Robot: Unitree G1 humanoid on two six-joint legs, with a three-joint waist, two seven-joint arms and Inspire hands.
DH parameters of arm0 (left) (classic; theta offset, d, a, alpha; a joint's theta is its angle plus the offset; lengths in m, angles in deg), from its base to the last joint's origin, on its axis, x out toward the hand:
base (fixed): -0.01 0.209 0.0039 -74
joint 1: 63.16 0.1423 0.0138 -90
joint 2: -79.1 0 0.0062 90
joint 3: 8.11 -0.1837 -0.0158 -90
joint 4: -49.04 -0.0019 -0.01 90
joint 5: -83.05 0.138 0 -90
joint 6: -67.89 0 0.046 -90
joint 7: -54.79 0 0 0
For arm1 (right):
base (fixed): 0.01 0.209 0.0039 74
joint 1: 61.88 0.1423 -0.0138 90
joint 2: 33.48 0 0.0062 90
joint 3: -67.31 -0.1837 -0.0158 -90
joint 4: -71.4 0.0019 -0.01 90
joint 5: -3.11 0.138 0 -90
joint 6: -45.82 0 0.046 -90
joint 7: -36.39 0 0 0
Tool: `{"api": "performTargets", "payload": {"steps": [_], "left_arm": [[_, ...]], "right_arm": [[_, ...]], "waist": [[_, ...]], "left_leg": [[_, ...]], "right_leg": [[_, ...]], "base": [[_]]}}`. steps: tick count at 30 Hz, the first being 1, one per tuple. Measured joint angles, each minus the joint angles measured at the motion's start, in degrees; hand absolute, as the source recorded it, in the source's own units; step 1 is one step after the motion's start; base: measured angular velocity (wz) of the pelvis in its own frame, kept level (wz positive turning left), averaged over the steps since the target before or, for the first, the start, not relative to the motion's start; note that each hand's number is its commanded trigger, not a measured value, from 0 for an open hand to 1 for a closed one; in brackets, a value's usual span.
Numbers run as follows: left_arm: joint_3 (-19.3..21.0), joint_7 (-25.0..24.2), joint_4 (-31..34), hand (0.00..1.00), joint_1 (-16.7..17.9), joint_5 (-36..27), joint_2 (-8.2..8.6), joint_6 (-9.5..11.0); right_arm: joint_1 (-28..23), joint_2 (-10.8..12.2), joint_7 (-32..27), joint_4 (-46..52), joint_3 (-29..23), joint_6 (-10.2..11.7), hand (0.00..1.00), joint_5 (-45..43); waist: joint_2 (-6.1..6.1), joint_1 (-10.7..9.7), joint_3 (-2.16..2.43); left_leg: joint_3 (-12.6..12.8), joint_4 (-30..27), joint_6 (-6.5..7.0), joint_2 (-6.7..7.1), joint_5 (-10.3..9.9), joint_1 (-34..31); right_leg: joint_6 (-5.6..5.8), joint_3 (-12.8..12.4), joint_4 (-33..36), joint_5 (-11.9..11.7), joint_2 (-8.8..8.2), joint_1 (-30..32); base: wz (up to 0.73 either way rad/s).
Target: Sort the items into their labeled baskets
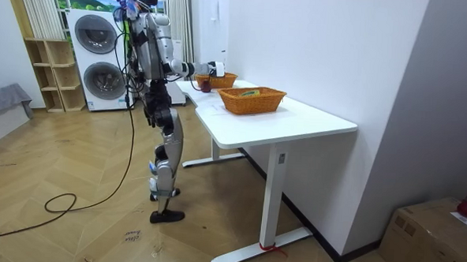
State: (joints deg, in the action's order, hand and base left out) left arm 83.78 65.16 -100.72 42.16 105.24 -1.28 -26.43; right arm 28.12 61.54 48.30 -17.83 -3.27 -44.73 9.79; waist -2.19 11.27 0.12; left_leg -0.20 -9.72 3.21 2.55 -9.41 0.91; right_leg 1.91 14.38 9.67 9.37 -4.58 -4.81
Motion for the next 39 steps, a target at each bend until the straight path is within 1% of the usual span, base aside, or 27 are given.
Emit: {"api": "performTargets", "payload": {"steps": [2,5,7,12,16,21,24,26,29,34,39], "left_arm": [[-0.1,0.0,0.0,0.00,0.0,-0.2,-0.02,0.2],[-0.4,0.0,0.0,0.00,-0.3,-0.2,-0.04,0.7],[-0.7,0.0,0.0,0.00,-0.3,-0.2,-0.05,0.8],[-1.0,-0.1,0.0,0.00,-0.5,-0.2,-0.13,0.8],[-1.2,-0.1,0.1,0.00,-0.4,-0.3,-0.23,0.8],[-2.6,0.1,0.0,0.00,-0.4,-2.0,-0.87,0.8],[-2.6,0.2,0.0,0.00,-0.4,-2.0,-0.94,0.7],[-2.9,0.4,0.0,0.00,-0.3,-2.5,-1.07,0.7],[-3.8,0.7,0.1,0.00,0.0,-2.6,-1.17,0.7],[-4.5,0.8,0.1,0.00,0.1,-2.7,-1.17,0.7],[-5.0,0.8,0.3,0.00,-0.1,-4.1,-1.23,0.7]], "right_arm": [[-0.7,0.0,1.5,0.0,0.2,0.0,0.00,0.0],[-1.5,0.0,2.2,0.0,0.4,0.0,0.00,0.0],[-1.8,-0.1,3.1,0.0,0.7,0.0,0.00,0.0],[-2.2,-0.1,4.0,0.0,0.7,0.0,0.00,0.0],[-3.7,-0.2,3.9,-0.2,0.8,0.0,0.00,0.0],[-4.5,-0.2,3.4,-0.2,1.9,-0.2,0.00,-1.1],[-4.6,-0.1,2.5,-0.2,2.0,-0.2,0.00,-4.7],[-4.6,-0.1,1.2,-1.4,2.0,-0.2,0.00,-6.1],[-4.5,-0.1,-0.8,-2.4,2.3,-0.1,0.00,-8.4],[-4.5,-0.4,-3.4,-2.4,4.1,0.1,0.00,-10.8],[-4.5,-0.4,-5.1,-2.4,5.2,0.5,0.00,-13.9]], "waist": [[0.14,0.0,-0.09],[0.41,0.0,-0.29],[0.46,0.0,-0.33],[0.44,-0.1,-0.32],[0.41,-0.1,-0.31],[0.37,-0.2,-0.36],[0.36,-0.2,-0.39],[0.32,-0.2,-0.64],[0.21,0.1,-0.76],[0.16,0.0,-0.72],[0.12,0.0,-0.70]], "left_leg": [[0.0,0.0,0.00,-0.01,0.0,-0.2],[0.0,0.0,0.00,-0.01,0.0,-0.3],[0.0,0.1,0.00,-0.01,0.0,-0.4],[0.1,0.1,0.00,-0.02,0.0,-1.1],[0.0,-0.1,0.00,-0.01,0.0,-1.3],[0.2,-0.1,0.00,-0.02,0.0,-1.3],[0.0,0.0,0.00,-0.01,0.0,-1.2],[0.0,0.1,0.00,-0.01,0.0,-0.7],[0.0,0.1,0.00,0.00,0.0,-0.7],[0.0,0.0,0.00,0.00,0.0,-0.7],[-0.1,-0.1,0.00,0.01,0.0,-0.7]], "right_leg": [[0.00,0.0,0.0,0.0,0.01,0.1],[0.00,0.0,0.0,0.0,0.02,0.2],[0.00,0.0,0.0,0.0,0.02,0.4],[0.00,0.0,0.0,0.0,0.03,1.1],[0.00,0.0,0.0,0.0,0.03,1.4],[0.00,0.0,-0.1,0.0,0.04,1.4],[0.00,-0.1,-0.1,0.0,0.04,1.3],[0.00,-0.2,-0.1,0.0,0.04,0.8],[0.00,-0.1,0.0,0.0,0.04,0.7],[0.00,-0.1,0.0,0.0,0.04,0.7],[0.00,0.0,0.0,0.0,0.04,0.7]], "base": [[0.00],[0.00],[0.00],[0.00],[0.00],[0.00],[0.00],[0.00],[0.00],[0.00],[0.00]]}}
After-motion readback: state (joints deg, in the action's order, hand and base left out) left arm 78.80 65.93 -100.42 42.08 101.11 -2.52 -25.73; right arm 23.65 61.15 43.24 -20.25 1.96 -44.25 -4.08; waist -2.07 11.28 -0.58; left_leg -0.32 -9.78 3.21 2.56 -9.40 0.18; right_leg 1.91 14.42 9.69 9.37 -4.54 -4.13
